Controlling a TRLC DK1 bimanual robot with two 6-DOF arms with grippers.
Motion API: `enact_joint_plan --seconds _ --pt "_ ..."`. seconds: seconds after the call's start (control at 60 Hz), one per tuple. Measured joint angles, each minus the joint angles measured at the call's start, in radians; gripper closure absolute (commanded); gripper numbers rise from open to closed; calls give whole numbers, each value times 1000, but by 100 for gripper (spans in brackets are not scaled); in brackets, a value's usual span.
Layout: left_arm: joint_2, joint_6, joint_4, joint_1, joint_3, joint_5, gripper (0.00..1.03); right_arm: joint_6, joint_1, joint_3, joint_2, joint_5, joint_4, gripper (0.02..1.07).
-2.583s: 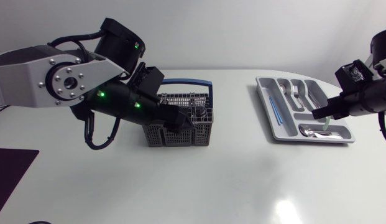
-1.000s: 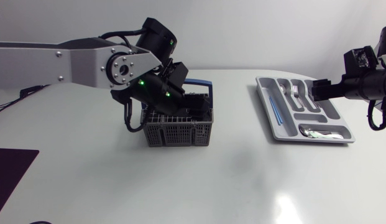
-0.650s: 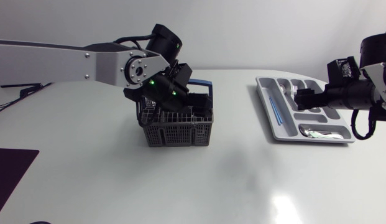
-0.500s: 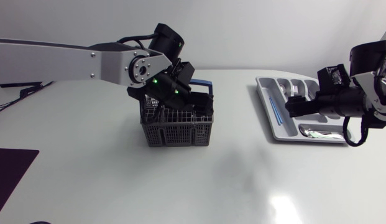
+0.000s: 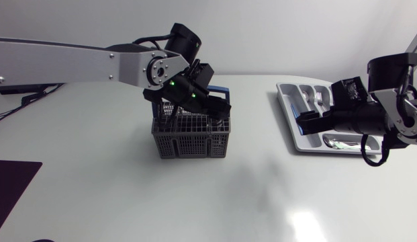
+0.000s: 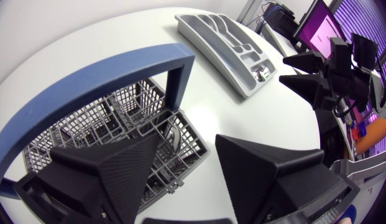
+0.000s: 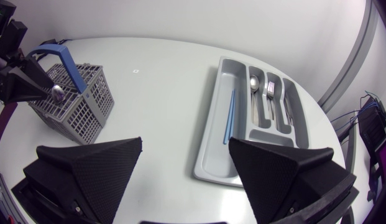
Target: Unload the cutlery basket into the drawer organizer.
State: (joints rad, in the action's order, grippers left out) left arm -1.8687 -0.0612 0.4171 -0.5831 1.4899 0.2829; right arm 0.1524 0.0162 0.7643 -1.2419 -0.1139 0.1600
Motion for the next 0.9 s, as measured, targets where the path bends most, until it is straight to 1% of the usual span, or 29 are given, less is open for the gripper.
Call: enact_joint_plan --seconds 0.267,0.333,0.4,0.483,0.55,0.9 --pt "-44 34 21 5 27 0 44 -23 79 -5 19 -10 -9 7" --pt "-53 37 27 8 30 0 48 -29 105 -7 19 -11 -11 7" --pt "-57 40 28 11 32 0 49 -38 133 -7 19 -10 -14 7" --pt "-59 44 30 11 35 0 61 -46 159 -8 19 -9 -23 7" --pt "-59 48 30 11 39 0 67 -49 168 -8 19 -5 -29 7" --pt "-72 63 30 12 43 0 67 -53 187 -13 18 6 -33 7"
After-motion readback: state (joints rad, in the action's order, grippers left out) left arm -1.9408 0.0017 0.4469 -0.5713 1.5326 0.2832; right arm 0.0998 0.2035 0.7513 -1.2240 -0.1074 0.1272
